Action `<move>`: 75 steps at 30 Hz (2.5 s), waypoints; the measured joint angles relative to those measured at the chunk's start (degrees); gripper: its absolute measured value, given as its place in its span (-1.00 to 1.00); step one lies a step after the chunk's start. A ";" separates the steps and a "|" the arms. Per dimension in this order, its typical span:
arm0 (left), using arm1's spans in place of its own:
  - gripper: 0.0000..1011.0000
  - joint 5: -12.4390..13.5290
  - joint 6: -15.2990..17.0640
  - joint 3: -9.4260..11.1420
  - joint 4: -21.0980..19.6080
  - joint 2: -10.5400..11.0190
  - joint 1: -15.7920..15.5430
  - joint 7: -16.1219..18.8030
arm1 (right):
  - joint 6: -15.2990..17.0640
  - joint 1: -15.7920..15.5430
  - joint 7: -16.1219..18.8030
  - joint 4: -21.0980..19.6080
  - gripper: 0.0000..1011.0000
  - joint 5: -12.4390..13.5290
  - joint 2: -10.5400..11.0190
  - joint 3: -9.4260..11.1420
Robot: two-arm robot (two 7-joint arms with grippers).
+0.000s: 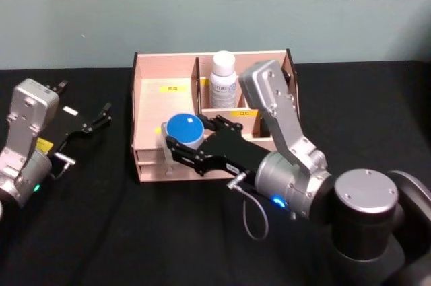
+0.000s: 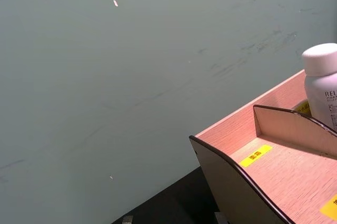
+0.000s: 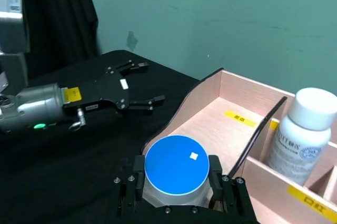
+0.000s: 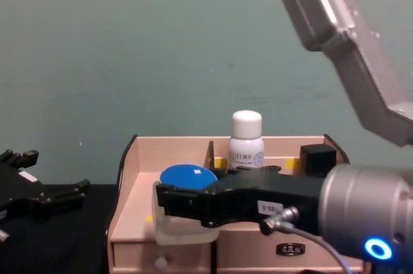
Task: Pick up the facial cleanser and watermelon frost from the table and place them into the tiered storage box.
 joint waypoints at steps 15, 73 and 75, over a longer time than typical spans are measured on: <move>0.98 0.00 0.00 0.00 0.00 0.00 0.00 0.00 | -1.08 5.67 -1.78 8.74 0.44 -1.68 -4.24 -0.82; 0.98 0.00 0.00 0.00 0.00 0.00 0.00 0.00 | -6.44 8.73 -2.61 14.60 0.98 -4.63 -7.26 -0.17; 0.98 0.00 0.00 0.00 0.00 0.00 0.00 0.00 | -7.16 8.15 -3.23 13.67 0.98 -5.26 -7.04 -0.09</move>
